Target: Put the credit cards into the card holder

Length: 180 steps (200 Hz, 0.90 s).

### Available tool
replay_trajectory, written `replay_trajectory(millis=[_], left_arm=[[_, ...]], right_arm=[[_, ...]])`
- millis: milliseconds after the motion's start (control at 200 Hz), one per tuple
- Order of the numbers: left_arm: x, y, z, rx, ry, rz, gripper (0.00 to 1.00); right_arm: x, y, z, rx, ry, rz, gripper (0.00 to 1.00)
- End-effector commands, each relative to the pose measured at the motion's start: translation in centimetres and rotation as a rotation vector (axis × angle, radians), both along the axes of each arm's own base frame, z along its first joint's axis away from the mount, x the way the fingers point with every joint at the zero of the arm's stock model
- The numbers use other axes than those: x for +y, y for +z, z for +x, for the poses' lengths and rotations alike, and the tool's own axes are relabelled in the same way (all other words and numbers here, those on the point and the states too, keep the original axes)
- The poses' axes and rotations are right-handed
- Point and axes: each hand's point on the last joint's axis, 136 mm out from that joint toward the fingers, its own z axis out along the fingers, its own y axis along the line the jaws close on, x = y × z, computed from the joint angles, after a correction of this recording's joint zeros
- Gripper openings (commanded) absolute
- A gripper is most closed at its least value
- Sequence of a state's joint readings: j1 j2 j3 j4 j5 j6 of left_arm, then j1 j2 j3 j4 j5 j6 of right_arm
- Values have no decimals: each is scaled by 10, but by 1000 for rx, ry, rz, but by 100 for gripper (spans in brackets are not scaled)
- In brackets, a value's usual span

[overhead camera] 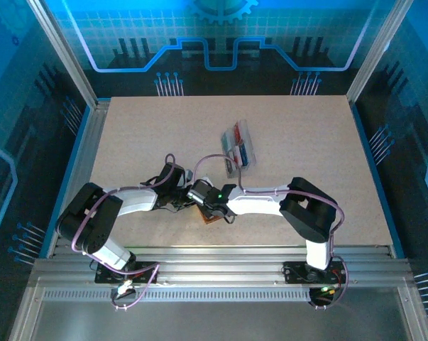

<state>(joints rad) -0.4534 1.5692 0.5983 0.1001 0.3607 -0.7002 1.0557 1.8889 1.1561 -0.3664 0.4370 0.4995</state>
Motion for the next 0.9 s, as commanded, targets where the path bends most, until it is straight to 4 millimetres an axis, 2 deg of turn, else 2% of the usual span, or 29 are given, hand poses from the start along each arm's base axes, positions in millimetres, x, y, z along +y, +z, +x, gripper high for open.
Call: replay_trajectory(millis=[0,90,275,360,445,660,720,740,895], left_arm=[[17,-31,-24,90,-4,95,5],[18,-34,-25,98,-1,97,5],[19,-42,-26,110,-1,106,4],[20,-48,-26,121,3,121,3],[22,-54,-25,131,6,135,1],[21,-58,-27,131,-5,130,1],[16,-54,-25,121,-18,109,1],[14,-52,-25,118,-25,103,1],[-10,-37,-21,63,-117,114,3]], right_arm=[[-37,-46,-12,59,-9,-194,10],[-36,-38,-10,54,-7,-197,0],[-33,-8,-15,87,-1,-81,0],[-32,-1,-16,148,-13,36,0],[-39,1,-10,183,-61,106,0],[-73,2,5,209,-221,235,0],[-88,5,12,180,-287,232,0],[-99,-3,7,185,-313,209,0],[-145,-4,5,91,-496,216,0]])
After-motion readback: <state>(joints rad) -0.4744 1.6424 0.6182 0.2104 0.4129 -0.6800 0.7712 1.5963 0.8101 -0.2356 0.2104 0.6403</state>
